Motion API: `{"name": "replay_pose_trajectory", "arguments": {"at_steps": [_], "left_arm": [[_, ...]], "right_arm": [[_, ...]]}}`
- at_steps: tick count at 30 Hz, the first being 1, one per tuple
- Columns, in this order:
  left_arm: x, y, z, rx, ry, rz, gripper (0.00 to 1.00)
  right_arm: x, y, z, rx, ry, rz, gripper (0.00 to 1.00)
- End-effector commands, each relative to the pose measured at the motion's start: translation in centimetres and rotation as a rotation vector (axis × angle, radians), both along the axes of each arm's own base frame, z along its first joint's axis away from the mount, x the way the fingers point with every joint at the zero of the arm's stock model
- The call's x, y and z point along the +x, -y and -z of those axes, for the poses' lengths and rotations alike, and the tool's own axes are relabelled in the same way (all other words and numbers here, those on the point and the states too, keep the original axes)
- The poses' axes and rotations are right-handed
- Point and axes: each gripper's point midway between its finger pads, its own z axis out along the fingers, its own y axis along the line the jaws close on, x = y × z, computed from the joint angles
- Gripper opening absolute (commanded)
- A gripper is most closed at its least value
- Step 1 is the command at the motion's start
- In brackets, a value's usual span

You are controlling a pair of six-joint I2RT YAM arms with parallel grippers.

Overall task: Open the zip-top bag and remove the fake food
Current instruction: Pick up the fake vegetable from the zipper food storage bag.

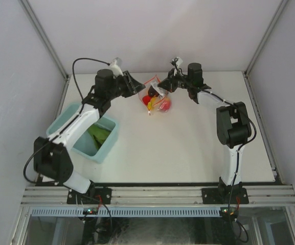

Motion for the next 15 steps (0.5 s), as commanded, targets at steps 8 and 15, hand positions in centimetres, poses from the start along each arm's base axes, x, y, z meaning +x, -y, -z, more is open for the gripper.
{"name": "replay_pose_trajectory", "arguments": {"at_steps": [8,15], "left_arm": [[6.0,5.7,2.6,0.062,0.067,0.049,0.3],[8.5,4.5,7.8,0.156,0.044,-0.056,0.28]], "right_arm": [[0.1,-0.9,-4.8,0.003,0.12,-0.026,0.0],[-0.2,-1.4,-5.0,-0.036,0.139,-0.02,0.0]]}}
